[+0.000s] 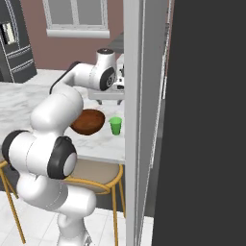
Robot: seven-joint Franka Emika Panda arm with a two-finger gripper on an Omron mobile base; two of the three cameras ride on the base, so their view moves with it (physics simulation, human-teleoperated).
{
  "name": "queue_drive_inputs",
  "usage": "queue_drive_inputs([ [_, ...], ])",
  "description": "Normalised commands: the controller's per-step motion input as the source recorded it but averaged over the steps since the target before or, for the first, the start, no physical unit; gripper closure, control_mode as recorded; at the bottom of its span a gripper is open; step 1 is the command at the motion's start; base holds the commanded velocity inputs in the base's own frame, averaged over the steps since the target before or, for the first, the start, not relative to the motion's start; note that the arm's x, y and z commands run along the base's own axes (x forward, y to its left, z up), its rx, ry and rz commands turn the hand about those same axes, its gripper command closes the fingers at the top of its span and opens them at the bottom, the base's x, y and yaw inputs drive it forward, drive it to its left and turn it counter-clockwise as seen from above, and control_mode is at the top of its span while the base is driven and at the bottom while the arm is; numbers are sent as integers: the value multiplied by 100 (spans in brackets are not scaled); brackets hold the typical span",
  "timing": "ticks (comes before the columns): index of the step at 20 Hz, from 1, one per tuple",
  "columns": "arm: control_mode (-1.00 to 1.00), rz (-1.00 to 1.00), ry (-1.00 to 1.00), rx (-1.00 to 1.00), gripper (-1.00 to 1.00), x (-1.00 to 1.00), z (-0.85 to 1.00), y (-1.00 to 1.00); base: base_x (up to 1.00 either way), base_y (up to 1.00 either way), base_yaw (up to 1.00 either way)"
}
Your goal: Place the cup inside the bowl on the dining table and move the bowl to any counter.
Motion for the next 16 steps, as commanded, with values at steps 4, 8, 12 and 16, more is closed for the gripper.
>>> queue_drive_inputs([
  [4, -100, 0, 0, -2, -100, 28, 0, 0, 0, 0, 0],
  [8, -100, 0, 0, -1, -100, 24, 0, 0, 0, 0, 0],
  [12, -100, 0, 0, -3, -100, 22, -4, 0, 0, 0, 0],
  [16, -100, 0, 0, -3, -100, 19, -10, 0, 0, 0, 0],
])
